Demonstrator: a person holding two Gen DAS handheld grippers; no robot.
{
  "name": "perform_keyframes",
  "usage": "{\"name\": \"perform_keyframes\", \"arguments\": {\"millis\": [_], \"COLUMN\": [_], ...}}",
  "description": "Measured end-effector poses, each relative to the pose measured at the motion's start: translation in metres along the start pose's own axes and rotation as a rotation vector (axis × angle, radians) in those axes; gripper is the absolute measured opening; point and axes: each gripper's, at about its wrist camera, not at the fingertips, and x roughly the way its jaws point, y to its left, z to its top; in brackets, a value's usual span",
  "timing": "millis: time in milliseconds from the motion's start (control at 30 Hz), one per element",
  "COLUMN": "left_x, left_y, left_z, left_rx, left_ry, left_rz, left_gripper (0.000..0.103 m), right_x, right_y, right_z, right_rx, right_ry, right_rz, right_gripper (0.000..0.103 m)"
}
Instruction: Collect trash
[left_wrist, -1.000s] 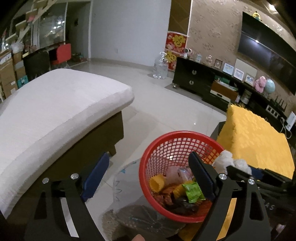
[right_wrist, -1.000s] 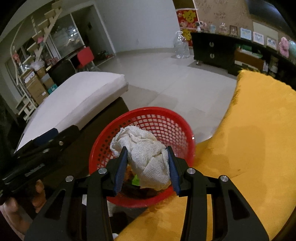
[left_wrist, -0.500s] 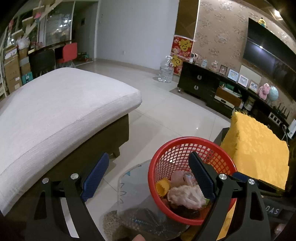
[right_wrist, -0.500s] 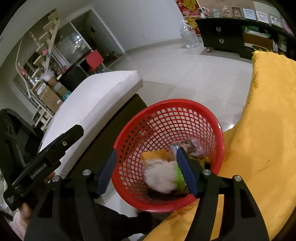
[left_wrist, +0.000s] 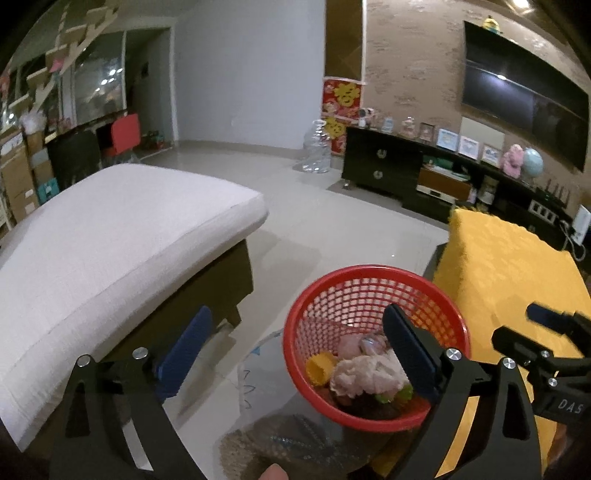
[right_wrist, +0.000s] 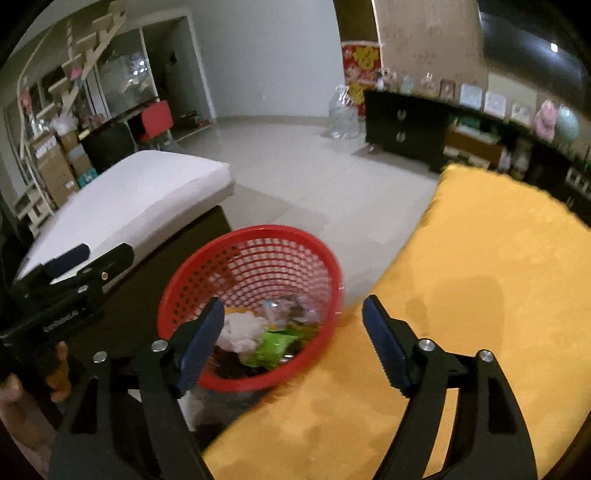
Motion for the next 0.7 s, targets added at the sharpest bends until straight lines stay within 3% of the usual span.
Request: {"name": "perform_keyframes", "arguments": {"millis": [233, 300, 700], "left_x": [-0.032, -0.04, -0.08], "left_y": [-0.013, -0.018, -0.035], "left_z": [0.0, -0.002, -0.015], "left_rx": [0.034, 0.047, 0.083], "left_ry": [-0.03, -0.03, -0.023], "left_rz": [0.038, 0.065, 0.069], "left_gripper": [0.095, 0.095, 0.095], "right_x": [-0.038, -0.05, -0.092], "right_y": [-0.005, -0.007, -0.028], "right_z": [-0.01, -0.015, -0.032], "right_rx": [-0.055, -0.052, 0.055], "right_ry": [-0.097, -0.125, -0.185], "right_rz": [-0.072, -0.074, -0.056], "right_gripper": [0.095, 0.096, 0.096]}}
